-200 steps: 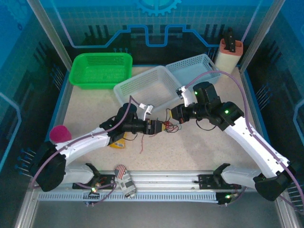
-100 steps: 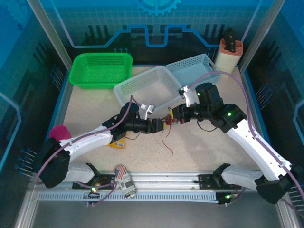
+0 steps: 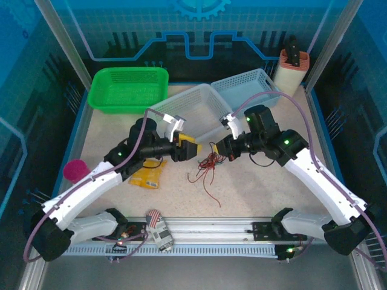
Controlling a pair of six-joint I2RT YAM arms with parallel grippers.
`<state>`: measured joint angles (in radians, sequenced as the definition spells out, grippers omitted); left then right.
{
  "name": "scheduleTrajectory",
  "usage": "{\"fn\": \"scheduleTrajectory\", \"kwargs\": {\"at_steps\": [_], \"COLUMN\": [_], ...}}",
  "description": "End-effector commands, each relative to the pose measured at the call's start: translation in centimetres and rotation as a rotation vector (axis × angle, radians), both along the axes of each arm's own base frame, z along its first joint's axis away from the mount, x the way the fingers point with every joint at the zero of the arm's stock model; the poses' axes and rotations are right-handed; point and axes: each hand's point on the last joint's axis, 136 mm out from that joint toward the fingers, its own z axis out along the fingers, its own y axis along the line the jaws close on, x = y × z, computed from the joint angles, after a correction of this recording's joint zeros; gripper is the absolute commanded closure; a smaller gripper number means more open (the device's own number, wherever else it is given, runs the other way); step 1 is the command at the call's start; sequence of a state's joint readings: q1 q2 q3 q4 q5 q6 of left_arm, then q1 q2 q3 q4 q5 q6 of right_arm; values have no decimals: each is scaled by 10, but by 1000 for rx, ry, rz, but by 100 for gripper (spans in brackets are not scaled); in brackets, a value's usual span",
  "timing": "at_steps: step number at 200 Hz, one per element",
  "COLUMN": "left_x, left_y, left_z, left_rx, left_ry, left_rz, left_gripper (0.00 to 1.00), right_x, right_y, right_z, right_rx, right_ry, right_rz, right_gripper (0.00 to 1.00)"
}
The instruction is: Untangle the cables
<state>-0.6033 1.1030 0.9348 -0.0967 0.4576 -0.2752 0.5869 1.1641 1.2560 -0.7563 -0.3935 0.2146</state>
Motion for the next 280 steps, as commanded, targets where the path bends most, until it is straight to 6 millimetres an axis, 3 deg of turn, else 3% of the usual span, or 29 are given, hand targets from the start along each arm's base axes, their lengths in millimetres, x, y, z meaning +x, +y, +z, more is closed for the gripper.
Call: {"fn": "scheduleTrajectory", "kwargs": {"at_steps": [1,38,134,158,176,179,197,209,233,266,280], "left_x": [-9,1,-9,-11,-12,-11,-3,1,0,1,0], "left_y": [-5,-13,-28,-32,-34,-34,-33,-34,-36,-37,-38], "left_z": [-6,4,0,0,-1,-1,6,13,21,16,14], "left_rx": [102,124,73,58,65,67,42,6,-30,-32,-35], "left_ry": [-188,-341,-326,-306,-295,-295,-276,-270,-281,-272,-263], "left_rz": [-151,-214,-397,-437,-466,-464,-425,-400,-404,-409,-421], "left_gripper": [41,42,51,69,100,100,100,100,100,100,100], "right_x": [-8,-12,-11,-10,-2,-1,20,31,36,29,30], "right_y": [7,14,23,23,20,19,0,-19,-46,-59,-54], "right_z": [12,11,15,17,16,16,4,-8,-36,-73,-81], "right_rx": [26,41,85,88,88,89,51,50,140,155,155], "right_ry": [-67,-68,-51,-61,-61,-60,-30,27,185,354,386], "right_rz": [138,206,235,227,178,166,-8,-152,-366,-539,-531], "right_gripper": [100,100,100,100,100,100,60,48,45,43,43]}}
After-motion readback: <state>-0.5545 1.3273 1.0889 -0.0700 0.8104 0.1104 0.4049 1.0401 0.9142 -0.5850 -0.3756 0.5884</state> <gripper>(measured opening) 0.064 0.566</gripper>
